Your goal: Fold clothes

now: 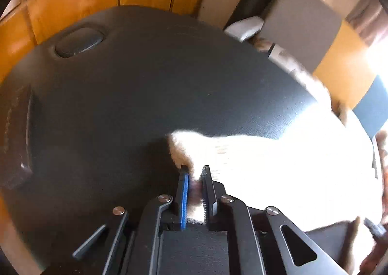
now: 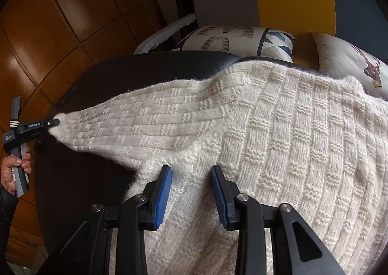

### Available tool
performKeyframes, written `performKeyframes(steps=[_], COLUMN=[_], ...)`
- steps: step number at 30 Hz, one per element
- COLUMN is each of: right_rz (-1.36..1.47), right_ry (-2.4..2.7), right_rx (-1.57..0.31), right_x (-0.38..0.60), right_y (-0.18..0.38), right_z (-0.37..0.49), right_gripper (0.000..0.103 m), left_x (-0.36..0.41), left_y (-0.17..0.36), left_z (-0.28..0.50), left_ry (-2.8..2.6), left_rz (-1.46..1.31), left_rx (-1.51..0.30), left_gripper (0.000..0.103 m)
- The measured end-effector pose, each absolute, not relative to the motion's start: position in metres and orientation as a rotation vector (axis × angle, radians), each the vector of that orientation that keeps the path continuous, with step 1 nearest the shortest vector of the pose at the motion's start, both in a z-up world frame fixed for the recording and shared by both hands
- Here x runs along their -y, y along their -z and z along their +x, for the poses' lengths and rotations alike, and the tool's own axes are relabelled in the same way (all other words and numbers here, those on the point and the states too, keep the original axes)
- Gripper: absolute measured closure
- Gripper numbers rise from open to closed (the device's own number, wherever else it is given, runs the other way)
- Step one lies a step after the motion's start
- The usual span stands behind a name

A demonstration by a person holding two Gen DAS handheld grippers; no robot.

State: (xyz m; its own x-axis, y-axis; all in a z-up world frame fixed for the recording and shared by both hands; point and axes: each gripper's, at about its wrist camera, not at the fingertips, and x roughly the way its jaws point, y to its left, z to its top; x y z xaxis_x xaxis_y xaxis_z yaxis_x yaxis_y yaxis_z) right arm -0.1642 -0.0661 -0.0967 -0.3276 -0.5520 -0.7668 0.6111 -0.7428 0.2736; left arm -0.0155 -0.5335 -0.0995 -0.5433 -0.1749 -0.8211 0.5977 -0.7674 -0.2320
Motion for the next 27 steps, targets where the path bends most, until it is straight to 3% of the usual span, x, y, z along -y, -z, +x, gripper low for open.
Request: performKeyframes(steps=[4,6,11,13,16,19,21,23,27], right_rz=[1.153,1.152,1.154,1.160,1.233,1.240,1.235,1.236,1.282], right_ry=[2.110,2.112,2.104,2.096,2.086,2.093,2.086,2.087,2.133], right_rx=[-0.082,-0.087,-0.074,-0.059,-0.048,0.031,0.108,0.188,0.406], right_x=[0.065,0.066,0.065,0.064,0.058,0.037,0.009,-0.022,-0.119], right_y=[0.099,0.099,0.099,0.099,0.090,0.074,0.066,0.059,0.058], right_z=[-0.162,-0.162,-0.165,-0.166,-0.165,-0.154,-0.140,-0.126,-0.091], right_gripper=[0.069,0.069,0.069,0.069,0.069,0.069,0.069,0.069,0.069], left_x=[0.498,0.495,0.510,0.517,0.520,0.505,0.487,0.461,0.383], left_y=[0.061,0.077,0.115,0.113,0.104,0.077,0.058,0.042,0.023], left_z=[-0.005,-0.015,-0.025,-0.024,-0.019,-0.002,0.004,0.003,-0.024], left_ry=[2.340,2.257,2.149,2.138,2.093,2.140,2.243,2.365,2.604], left_rz=[0.953,1.059,1.197,1.191,1.183,1.079,1.047,1.048,1.115], left_rx=[-0.312,-0.203,-0.288,-0.350,-0.458,-0.581,-0.640,-0.701,-0.707], left_gripper=[0.093,0.093,0.089,0.087,0.075,0.074,0.064,0.041,0.041])
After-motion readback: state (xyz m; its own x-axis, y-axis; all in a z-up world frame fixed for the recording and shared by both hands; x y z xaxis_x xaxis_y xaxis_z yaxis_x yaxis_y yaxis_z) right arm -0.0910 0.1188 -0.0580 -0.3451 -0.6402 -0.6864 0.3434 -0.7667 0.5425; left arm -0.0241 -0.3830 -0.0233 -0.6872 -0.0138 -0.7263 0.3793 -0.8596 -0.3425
